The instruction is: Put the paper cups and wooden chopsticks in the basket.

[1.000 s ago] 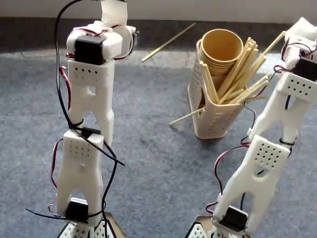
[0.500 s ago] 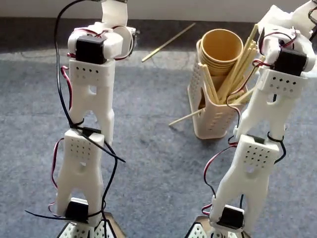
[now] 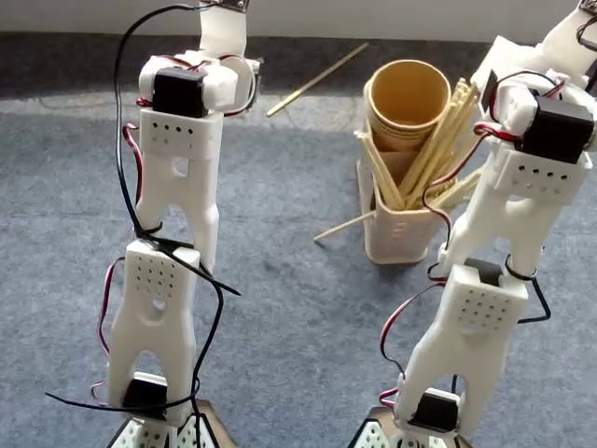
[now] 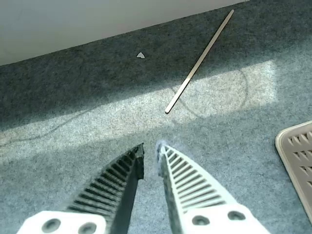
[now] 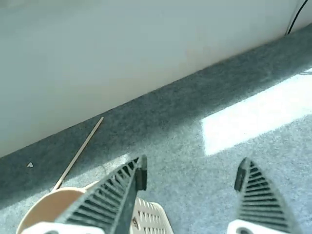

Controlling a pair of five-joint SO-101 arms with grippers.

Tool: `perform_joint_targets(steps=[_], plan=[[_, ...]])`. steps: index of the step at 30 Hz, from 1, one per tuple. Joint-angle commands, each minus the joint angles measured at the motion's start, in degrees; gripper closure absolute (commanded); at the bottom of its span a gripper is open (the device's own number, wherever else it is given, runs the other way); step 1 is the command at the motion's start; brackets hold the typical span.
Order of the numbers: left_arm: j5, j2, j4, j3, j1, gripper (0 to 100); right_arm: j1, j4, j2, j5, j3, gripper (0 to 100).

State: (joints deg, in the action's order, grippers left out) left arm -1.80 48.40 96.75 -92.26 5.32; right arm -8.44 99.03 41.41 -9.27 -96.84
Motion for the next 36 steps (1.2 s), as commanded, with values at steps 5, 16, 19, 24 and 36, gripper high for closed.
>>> perform_joint_targets(steps=[5, 16, 19, 24, 36], plan=[[0.2, -0.7, -0.4, -2.9, -0.2, 91, 1.2, 2.0, 0.3, 2.5, -0.6, 71.0], [0.2, -0.6, -0.4, -2.9, -0.2, 91, -0.4, -12.5, -2.3, -0.6, -4.5, 71.0], [0.2, -0.6, -0.4, -2.9, -0.2, 91, 0.0, -14.0, -4.7, -3.0, -4.4, 71.0], [0.2, -0.6, -0.4, -2.9, -0.2, 91, 1.2, -16.1, -5.1, -5.3, -4.6, 71.0], [0.2, -0.5, -0.2, -2.8, 0.7, 91, 5.0, -0.7, 4.1, -4.8, 0.6, 71.0]])
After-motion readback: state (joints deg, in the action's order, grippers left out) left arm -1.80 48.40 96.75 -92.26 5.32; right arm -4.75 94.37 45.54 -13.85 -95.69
